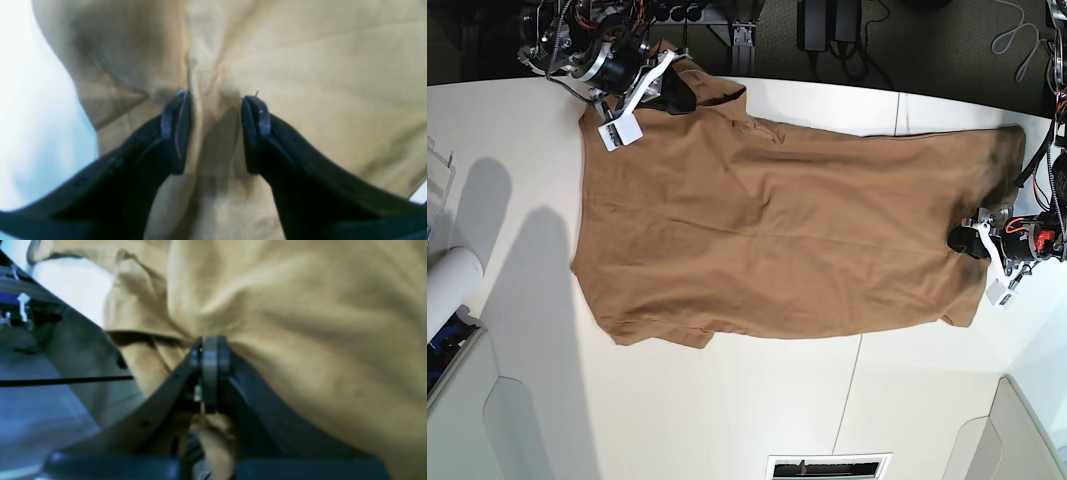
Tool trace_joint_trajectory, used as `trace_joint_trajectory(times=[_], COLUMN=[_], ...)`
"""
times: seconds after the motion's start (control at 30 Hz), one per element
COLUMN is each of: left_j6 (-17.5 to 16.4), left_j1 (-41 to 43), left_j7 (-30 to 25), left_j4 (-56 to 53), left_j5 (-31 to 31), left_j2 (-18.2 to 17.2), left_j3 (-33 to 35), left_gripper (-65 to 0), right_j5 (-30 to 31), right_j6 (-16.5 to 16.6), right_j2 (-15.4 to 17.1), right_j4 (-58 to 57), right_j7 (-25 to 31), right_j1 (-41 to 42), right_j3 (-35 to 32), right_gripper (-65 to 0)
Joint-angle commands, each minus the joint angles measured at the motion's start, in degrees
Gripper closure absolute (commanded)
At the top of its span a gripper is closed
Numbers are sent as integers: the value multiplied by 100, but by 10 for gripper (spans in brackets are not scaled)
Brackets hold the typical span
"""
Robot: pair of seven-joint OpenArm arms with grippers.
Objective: Layout the t-shirt on the table in an organized manner, then fold the t-shirt properly
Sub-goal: 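Slide the right gripper along the shirt edge and regrasp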
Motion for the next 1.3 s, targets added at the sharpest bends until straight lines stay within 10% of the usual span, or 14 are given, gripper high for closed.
trace_joint_trajectory(times=[0.0,0.47,0.93,1.27], left_j6=[-12,-12,-12,-12], left_j1=[-87,-87,26,0], left_j7=[52,66,98,-920], left_j4=[31,31,35,31], left_j5=[81,289,-168,1174], left_j2=[-83,-92,-372,-68], left_j3=[-17,-17,-17,-17], left_gripper=[-286,-286,-286,-286], right_j5=[122,-1231,-1886,-2295], right_j6=[70,-334,-597,-787], right_j2=[28,28,125,157], right_j4=[240,452,-1950,-2623], right_j7=[111,551,1104,1145], right_j1=[-11,1207,2387,3182], right_j3=[0,7,26,297], right_gripper=[0,0,0,0])
